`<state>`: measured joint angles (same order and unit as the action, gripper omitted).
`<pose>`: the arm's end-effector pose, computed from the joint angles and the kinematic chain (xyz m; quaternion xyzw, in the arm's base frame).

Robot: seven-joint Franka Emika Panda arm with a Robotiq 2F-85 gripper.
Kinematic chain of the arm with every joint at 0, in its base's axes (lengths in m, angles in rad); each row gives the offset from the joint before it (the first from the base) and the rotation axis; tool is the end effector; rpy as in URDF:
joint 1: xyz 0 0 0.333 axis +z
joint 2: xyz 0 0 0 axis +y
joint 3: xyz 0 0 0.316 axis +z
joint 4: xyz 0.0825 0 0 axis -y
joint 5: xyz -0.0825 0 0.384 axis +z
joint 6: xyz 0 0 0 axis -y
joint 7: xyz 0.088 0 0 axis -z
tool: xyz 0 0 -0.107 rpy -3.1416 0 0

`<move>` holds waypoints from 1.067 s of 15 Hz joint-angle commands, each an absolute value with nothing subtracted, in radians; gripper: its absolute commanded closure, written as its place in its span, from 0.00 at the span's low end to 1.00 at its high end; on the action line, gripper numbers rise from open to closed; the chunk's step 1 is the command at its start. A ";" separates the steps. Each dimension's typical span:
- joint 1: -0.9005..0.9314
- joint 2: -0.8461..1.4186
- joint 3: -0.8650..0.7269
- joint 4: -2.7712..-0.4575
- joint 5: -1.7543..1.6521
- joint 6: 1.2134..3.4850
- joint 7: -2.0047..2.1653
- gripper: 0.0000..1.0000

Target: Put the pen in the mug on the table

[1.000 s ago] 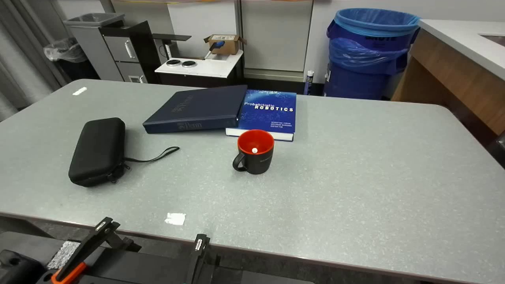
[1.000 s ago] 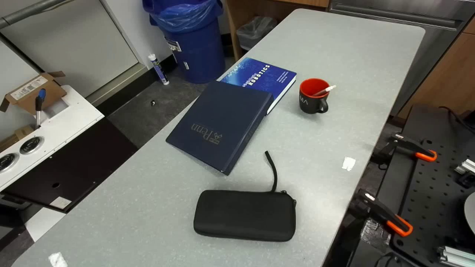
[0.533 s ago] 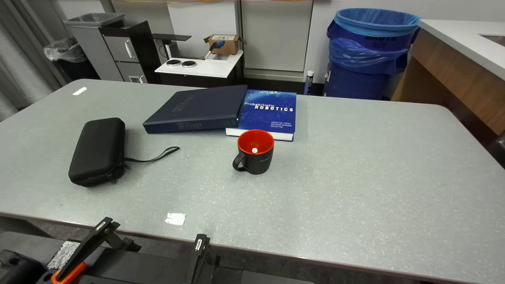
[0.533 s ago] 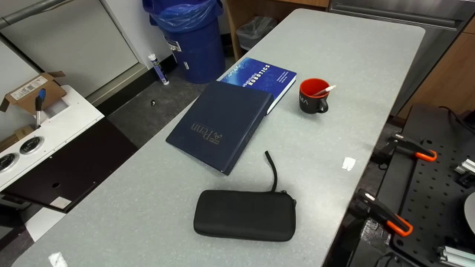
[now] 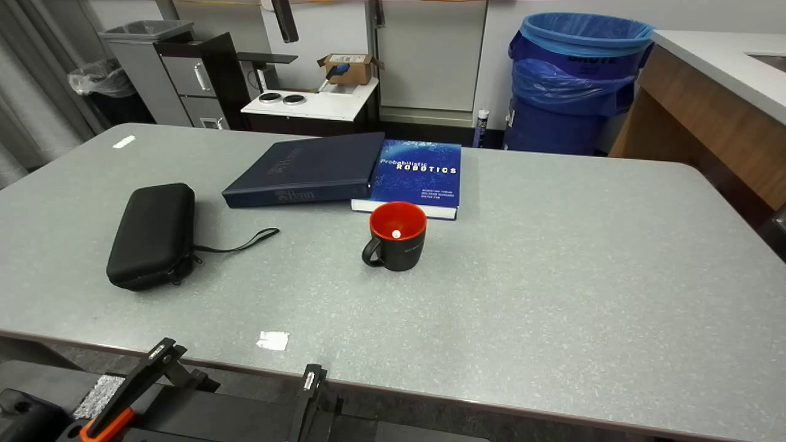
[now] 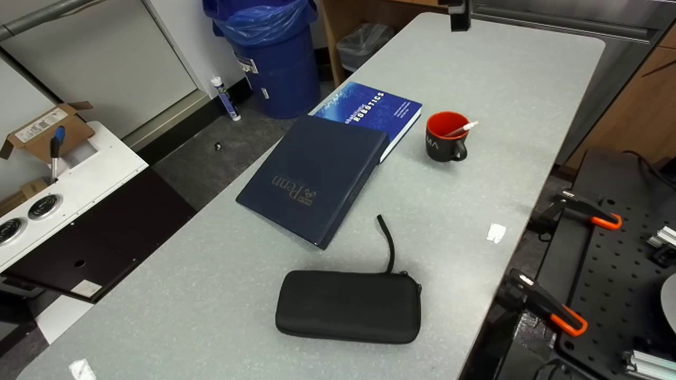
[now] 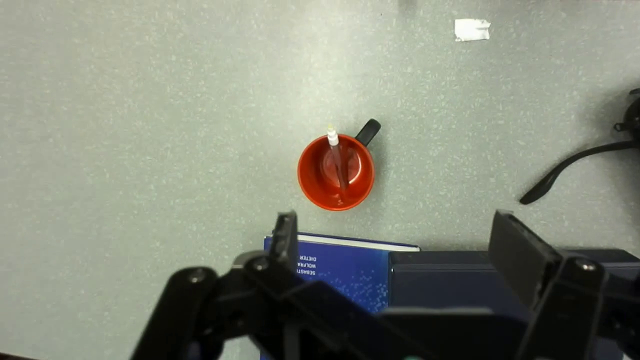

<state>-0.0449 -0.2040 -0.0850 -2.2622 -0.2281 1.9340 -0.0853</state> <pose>0.4636 -0.0772 0.4361 0.9932 0.0263 -0.0714 0.0880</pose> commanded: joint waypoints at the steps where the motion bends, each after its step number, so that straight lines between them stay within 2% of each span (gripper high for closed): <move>1: -0.053 -0.202 -0.078 -2.261 -0.226 1.933 -0.087 0.00; 8: -0.062 -0.145 -0.082 -2.290 -0.266 1.991 -0.067 0.00; 16: -0.094 0.139 -0.110 -2.320 -0.285 2.175 -0.013 0.00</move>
<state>-0.0782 0.0327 -0.1006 -2.3425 -0.2521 2.1122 -0.0502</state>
